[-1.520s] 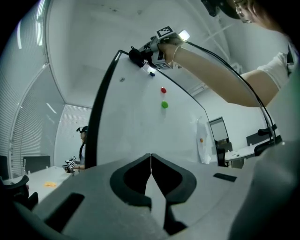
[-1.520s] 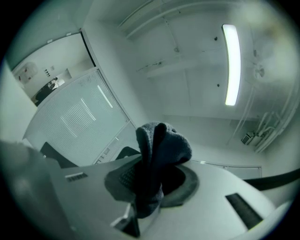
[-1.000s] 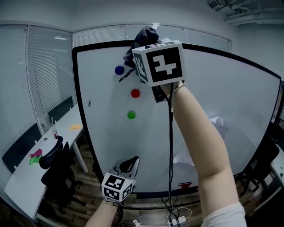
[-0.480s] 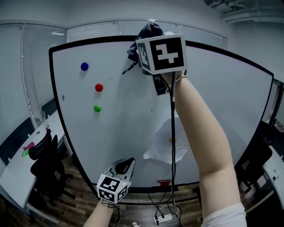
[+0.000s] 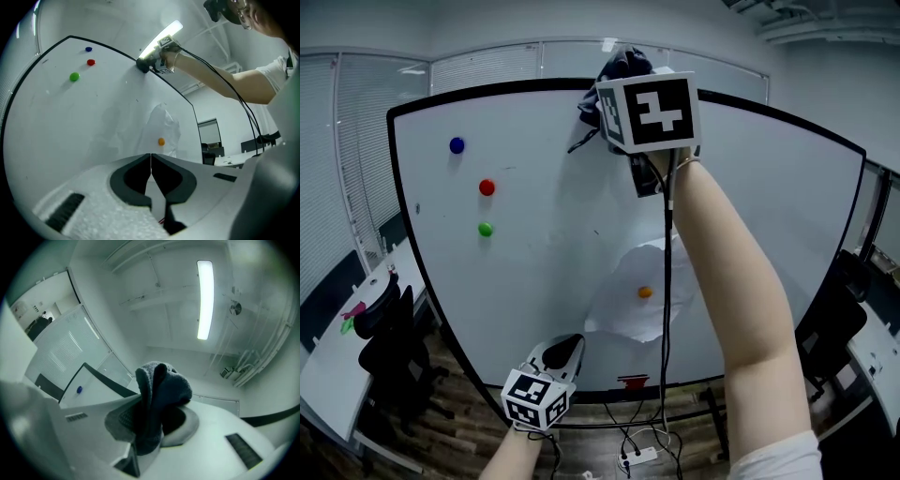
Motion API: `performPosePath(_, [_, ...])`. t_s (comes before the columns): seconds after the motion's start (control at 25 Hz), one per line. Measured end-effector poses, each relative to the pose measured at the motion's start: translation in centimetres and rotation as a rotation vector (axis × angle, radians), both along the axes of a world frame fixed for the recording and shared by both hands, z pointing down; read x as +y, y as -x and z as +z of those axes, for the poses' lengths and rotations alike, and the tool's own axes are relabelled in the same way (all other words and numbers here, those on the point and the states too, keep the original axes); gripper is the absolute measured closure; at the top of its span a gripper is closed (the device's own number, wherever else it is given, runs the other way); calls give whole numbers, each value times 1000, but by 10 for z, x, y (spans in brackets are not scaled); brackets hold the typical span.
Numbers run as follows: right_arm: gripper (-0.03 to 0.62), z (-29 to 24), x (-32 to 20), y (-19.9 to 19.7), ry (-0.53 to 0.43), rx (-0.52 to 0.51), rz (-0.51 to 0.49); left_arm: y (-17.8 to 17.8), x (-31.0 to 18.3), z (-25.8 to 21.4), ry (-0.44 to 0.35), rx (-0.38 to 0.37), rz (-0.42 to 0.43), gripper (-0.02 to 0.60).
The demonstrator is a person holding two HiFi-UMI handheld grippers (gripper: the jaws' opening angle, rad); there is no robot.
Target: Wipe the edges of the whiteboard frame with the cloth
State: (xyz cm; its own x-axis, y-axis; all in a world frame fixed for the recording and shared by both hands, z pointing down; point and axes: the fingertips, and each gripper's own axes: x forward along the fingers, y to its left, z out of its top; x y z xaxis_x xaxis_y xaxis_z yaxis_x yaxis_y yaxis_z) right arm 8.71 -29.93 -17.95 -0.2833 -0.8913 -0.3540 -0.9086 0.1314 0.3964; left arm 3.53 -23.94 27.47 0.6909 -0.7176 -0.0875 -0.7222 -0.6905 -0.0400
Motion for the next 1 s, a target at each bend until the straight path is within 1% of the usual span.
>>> performPosePath(0.12, [525,-3,-1,-8,7,-35,16,2,-6,-1,-6,-12,26,563])
performPosePath(0.2, [525,-3,-1,-13,20,-36,29,1,-7,0,5,-10,51,563])
performPosePath(0.28, [525,-3,-1,-18,36,-27,35,-3,-7,-3,4,-25,82,563])
performPosePath(0.4, [525,-5,3,-32,37,-21,52,-12,-8,-16,-40,-65,91,563])
performPosePath(0.52, [525,-7,5,-50,29,-33,57,-25,-9,-23,-62,-79,113,563])
performPosePath(0.64, [525,-10,5,-64,20,-33,54,-43,-12,-21,-56,-69,156,563])
performPosePath(0.76, [525,-12,7,-83,-3,-14,66,-66,-11,-17,-31,-42,196,563])
performPosePath(0.84, [525,-12,8,-96,-14,-9,63,-80,-12,-17,-14,-17,199,563])
performPosePath(1.0, [525,-12,11,-123,-26,13,71,-118,-16,-23,-37,6,183,563])
